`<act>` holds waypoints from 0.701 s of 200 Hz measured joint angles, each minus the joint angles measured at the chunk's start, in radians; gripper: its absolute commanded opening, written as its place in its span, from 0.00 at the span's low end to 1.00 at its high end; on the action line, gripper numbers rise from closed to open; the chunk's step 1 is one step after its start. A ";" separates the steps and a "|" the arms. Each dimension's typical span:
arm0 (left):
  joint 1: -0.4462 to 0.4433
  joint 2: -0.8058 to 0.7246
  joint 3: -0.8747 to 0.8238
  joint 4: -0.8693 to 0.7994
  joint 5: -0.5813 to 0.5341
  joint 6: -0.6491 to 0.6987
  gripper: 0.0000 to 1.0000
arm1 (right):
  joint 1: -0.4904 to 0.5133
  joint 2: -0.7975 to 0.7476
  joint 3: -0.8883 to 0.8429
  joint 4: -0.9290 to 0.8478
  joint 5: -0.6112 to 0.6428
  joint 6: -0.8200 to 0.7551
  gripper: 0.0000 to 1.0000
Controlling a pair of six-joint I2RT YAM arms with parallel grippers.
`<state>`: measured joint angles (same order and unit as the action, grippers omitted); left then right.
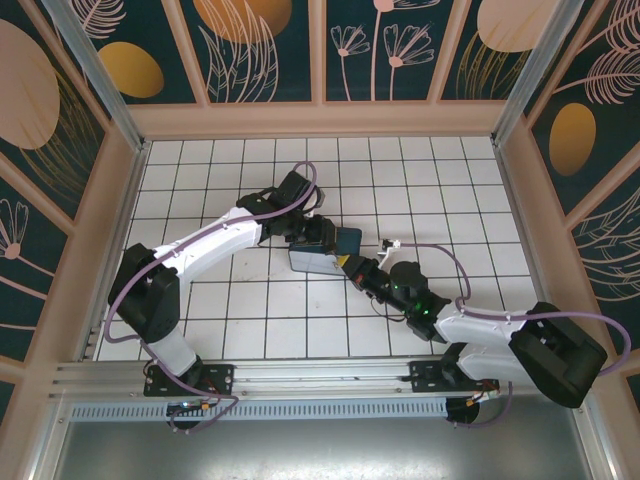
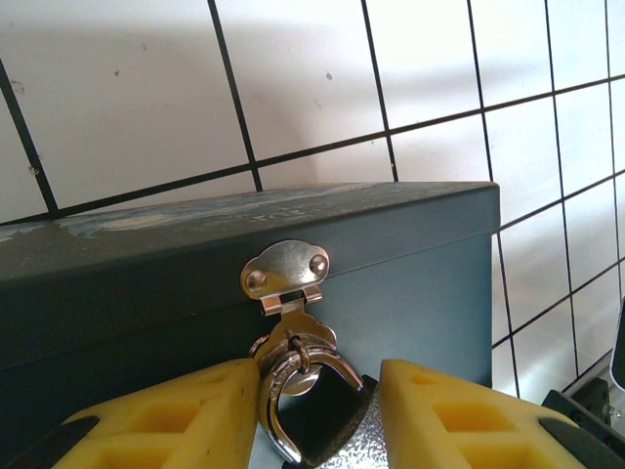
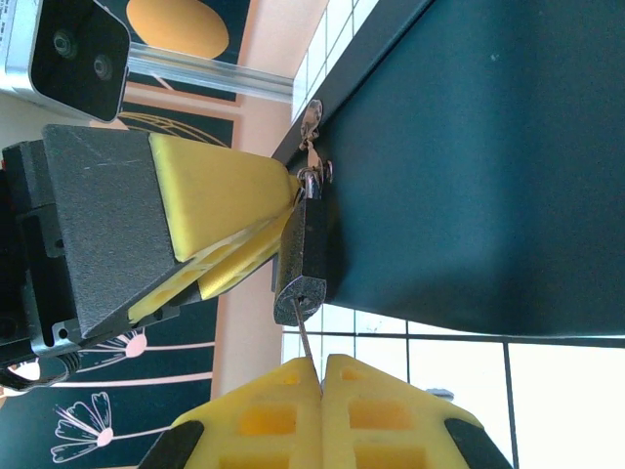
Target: Unlock a padlock with a key
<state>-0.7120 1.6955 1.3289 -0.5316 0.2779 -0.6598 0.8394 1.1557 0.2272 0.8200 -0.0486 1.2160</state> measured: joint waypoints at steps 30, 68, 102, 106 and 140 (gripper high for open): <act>0.002 -0.004 -0.007 0.008 0.003 0.000 0.39 | 0.000 0.009 0.000 0.001 0.000 0.013 0.00; 0.004 -0.008 -0.020 0.023 0.006 -0.011 0.39 | 0.000 0.026 -0.001 0.019 -0.001 0.043 0.00; 0.005 -0.025 -0.047 0.051 0.007 -0.027 0.38 | -0.001 0.043 -0.014 0.064 0.000 0.074 0.00; 0.005 -0.025 -0.048 0.054 0.008 -0.028 0.38 | -0.001 0.043 -0.014 0.067 0.000 0.076 0.00; 0.008 -0.034 -0.065 0.073 0.014 -0.039 0.37 | -0.001 0.045 -0.014 0.071 0.000 0.107 0.00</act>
<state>-0.7044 1.6619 1.2640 -0.4587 0.2916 -0.6983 0.8387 1.2007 0.2131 0.8909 -0.0483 1.3231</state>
